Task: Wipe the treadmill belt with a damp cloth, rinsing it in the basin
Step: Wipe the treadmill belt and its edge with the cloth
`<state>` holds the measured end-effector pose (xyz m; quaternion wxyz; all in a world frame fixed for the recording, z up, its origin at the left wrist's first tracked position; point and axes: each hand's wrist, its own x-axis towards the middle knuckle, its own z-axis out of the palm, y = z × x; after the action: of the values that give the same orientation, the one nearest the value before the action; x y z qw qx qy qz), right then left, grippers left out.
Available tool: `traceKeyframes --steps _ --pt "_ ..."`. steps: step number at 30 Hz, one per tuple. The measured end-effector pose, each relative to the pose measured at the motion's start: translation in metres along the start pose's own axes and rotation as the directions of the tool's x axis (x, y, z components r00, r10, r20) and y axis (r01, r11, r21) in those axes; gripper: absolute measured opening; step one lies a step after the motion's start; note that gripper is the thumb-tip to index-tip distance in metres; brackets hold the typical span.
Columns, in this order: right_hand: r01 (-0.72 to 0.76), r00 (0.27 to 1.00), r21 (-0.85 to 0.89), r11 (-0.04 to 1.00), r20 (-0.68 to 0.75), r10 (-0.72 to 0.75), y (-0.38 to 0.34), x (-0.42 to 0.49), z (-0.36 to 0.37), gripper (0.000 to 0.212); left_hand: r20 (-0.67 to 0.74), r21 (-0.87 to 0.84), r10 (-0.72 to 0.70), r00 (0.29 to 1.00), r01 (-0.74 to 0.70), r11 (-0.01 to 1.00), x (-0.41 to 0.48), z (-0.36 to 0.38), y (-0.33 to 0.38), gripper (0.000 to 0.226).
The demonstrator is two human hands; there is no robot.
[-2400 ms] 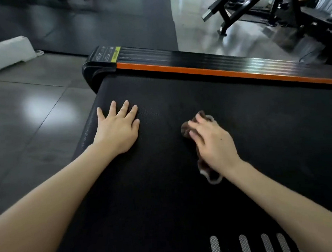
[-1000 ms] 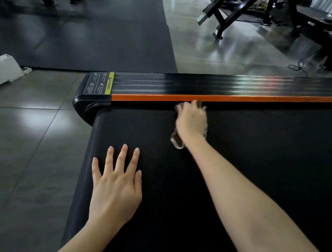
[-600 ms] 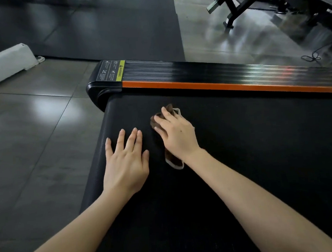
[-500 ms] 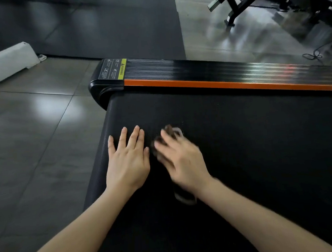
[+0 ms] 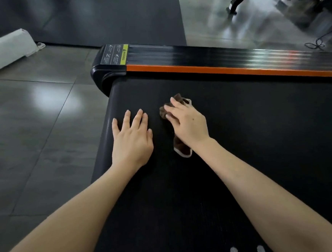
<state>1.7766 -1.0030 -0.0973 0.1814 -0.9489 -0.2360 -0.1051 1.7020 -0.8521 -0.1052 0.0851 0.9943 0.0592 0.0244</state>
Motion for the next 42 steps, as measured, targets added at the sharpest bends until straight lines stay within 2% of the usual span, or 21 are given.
traceKeyframes --steps 5,8,12,13,14,16,18,20,21,23,24,26,28,29,32,37,40,42 --pt "0.158 0.984 0.084 0.984 0.075 -0.164 -0.037 -0.135 -0.033 0.033 0.065 0.012 0.009 0.998 -0.01 1.0 -0.001 -0.005 0.0 0.054" --pt "0.242 0.954 0.13 0.962 0.152 -0.26 -0.05 -0.215 -0.057 0.035 0.086 -0.066 0.035 0.996 -0.029 0.997 -0.001 -0.013 -0.005 0.052" --pt "0.465 0.851 0.095 0.88 0.225 -0.474 -0.035 -0.231 -0.075 0.035 0.075 -0.155 -0.023 0.997 0.035 0.987 -0.041 -0.019 -0.019 0.048" --pt "0.482 0.849 0.058 0.874 0.216 -0.482 -0.029 -0.22 -0.071 0.034 0.081 -0.149 -0.051 0.995 0.063 0.987 -0.06 -0.018 -0.024 0.048" --pt "0.436 0.883 0.016 0.9 0.184 -0.431 -0.025 -0.204 -0.065 0.033 0.09 -0.143 -0.062 0.994 0.075 0.987 -0.08 -0.018 -0.031 0.049" --pt "0.17 0.984 -0.02 0.985 0.058 -0.168 -0.026 -0.166 -0.051 0.032 0.124 -0.182 -0.052 0.991 0.074 0.98 -0.118 -0.017 -0.045 0.05" --pt "-0.079 0.997 -0.014 0.997 0.005 0.079 -0.039 -0.132 -0.036 0.031 0.154 -0.309 -0.046 0.987 0.092 0.946 -0.144 -0.015 -0.056 0.049" --pt "-0.114 0.993 -0.029 0.993 -0.019 0.114 -0.05 -0.118 -0.027 0.032 0.126 -0.454 -0.05 0.991 0.102 0.885 -0.154 -0.011 -0.061 0.047" --pt "-0.062 0.998 -0.023 0.998 -0.018 0.061 -0.055 -0.12 -0.025 0.032 0.106 -0.501 -0.051 0.993 0.098 0.86 -0.155 -0.009 -0.062 0.046" --pt "0.17 0.985 0.026 0.985 0.016 -0.17 -0.067 -0.143 -0.025 0.033 0.079 -0.548 -0.045 0.996 0.081 0.832 -0.156 -0.007 -0.062 0.045" --pt "0.321 0.945 0.064 0.945 0.042 -0.324 -0.073 -0.162 -0.025 0.034 0.067 -0.551 -0.041 0.997 0.071 0.831 -0.155 -0.007 -0.063 0.044" --pt "0.558 0.804 0.179 0.81 0.123 -0.582 -0.081 -0.204 -0.033 0.034 0.045 -0.532 -0.031 0.998 0.051 0.845 -0.155 -0.006 -0.064 0.044" --pt "0.667 0.668 0.275 0.692 0.19 -0.719 -0.068 -0.237 -0.047 0.032 0.049 -0.507 -0.028 0.998 0.049 0.861 -0.156 -0.008 -0.065 0.045" --pt "0.688 0.628 0.307 0.658 0.204 -0.751 -0.054 -0.248 -0.056 0.031 0.057 -0.497 -0.031 0.998 0.055 0.866 -0.158 -0.009 -0.064 0.045" --pt "0.711 0.587 0.323 0.625 0.216 -0.78 -0.017 -0.26 -0.074 0.031 0.086 -0.494 -0.074 0.994 0.106 0.863 -0.16 -0.009 -0.062 0.046" --pt "0.755 0.602 0.264 0.601 0.085 -0.794 -0.046 -0.233 -0.052 0.03 0.122 -0.532 -0.26 0.958 0.284 0.797 -0.161 -0.013 -0.048 0.051" --pt "0.695 0.693 0.24 0.678 0.028 -0.721 -0.075 -0.207 -0.033 0.034 0.241 -0.536 -0.442 0.864 0.498 0.682 -0.162 -0.014 -0.044 0.054" --pt "0.637 0.753 0.233 0.735 0.019 -0.658 -0.084 -0.194 -0.025 0.036 0.297 -0.578 -0.496 0.816 0.567 0.587 -0.164 -0.015 -0.045 0.052"
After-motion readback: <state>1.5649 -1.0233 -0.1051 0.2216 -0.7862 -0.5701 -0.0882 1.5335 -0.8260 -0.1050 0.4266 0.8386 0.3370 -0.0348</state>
